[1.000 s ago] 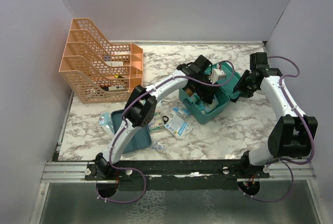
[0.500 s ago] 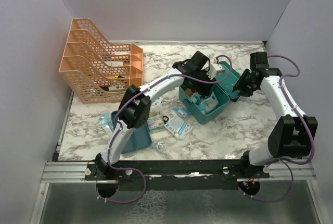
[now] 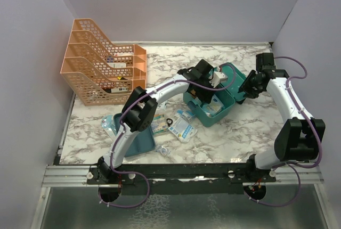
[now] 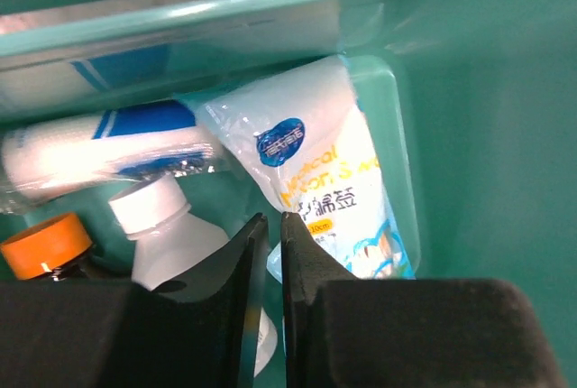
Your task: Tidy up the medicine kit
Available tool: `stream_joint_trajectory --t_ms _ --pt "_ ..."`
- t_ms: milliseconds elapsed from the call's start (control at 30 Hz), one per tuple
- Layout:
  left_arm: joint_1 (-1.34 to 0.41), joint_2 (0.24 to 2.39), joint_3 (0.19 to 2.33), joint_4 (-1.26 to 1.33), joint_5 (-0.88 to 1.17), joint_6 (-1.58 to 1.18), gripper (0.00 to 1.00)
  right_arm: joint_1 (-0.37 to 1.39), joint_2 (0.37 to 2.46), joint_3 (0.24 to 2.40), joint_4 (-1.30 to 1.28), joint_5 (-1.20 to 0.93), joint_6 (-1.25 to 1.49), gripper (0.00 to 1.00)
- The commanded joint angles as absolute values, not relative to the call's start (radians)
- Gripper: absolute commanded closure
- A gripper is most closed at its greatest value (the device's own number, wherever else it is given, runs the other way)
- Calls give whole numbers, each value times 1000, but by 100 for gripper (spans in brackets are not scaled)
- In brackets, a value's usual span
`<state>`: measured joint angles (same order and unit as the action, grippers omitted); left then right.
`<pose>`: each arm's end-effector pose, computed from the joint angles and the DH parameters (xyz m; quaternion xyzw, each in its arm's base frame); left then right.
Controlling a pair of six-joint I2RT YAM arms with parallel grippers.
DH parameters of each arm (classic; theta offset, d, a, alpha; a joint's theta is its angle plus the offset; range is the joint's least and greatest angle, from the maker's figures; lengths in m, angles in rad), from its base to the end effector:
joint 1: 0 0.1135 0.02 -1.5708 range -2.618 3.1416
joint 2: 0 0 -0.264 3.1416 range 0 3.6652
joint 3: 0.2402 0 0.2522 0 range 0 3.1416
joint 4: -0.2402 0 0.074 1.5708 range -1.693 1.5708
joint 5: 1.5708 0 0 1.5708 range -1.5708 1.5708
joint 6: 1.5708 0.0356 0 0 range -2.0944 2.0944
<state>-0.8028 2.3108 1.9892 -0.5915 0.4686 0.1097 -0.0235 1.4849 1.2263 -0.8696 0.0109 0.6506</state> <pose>0.3455 -0.3809 0.2042 0.4729 0.7934 -0.3134 0.2208 0.2964 -0.0074 0.2728 0.3238 0.9203 0.0626 0.2104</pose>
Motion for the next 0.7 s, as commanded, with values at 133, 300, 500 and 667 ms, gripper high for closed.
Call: stream_joint_trajectory --t_ms 133,300,500,667 --pt "-811 2273 1977 -493 329 43 89 -26 1467 1244 -845 5 662 67" --pt "-810 2222 1979 -494 366 28 83 -26 1463 1249 -845 8 668 67" --pt "-810 2194 1944 -490 460 -12 68 -26 1450 1249 -839 7 669 67" --pt "-823 2227 1908 -480 467 -23 66 -26 1434 1250 -832 -7 664 67"
